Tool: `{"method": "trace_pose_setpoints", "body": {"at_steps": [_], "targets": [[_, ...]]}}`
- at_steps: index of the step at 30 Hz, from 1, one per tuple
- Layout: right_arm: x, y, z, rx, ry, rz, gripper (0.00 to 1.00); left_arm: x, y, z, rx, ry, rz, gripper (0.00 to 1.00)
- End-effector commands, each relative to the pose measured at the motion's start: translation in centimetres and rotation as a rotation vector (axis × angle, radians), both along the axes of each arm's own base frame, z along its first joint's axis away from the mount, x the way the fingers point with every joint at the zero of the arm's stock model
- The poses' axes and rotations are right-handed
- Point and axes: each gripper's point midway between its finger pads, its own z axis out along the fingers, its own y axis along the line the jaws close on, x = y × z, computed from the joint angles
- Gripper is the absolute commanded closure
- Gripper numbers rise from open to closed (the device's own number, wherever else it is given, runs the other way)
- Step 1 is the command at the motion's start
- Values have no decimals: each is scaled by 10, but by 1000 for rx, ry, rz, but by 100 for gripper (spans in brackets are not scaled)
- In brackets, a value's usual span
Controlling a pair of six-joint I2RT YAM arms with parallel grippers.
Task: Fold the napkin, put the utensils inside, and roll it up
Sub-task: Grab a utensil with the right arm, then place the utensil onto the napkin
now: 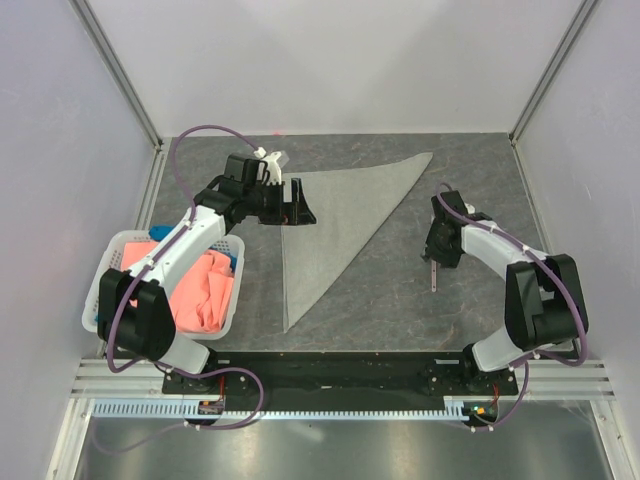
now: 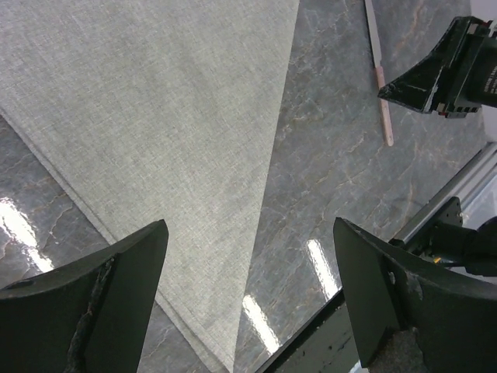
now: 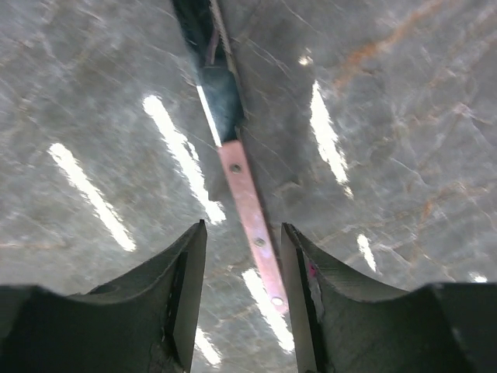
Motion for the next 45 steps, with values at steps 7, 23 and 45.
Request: {"method": "trace_pose_setpoints", "body": {"at_steps": [7, 23, 45], "targets": [[-11, -12, -1, -87, 57, 89, 58, 6, -6, 27, -51, -60, -8, 7], [-3, 6, -20, -3, 114, 95, 100, 10, 5, 34, -8, -115, 30, 7], [90, 211, 52, 270, -182, -144, 100, 5, 4, 49, -37, -147, 25, 7]]}}
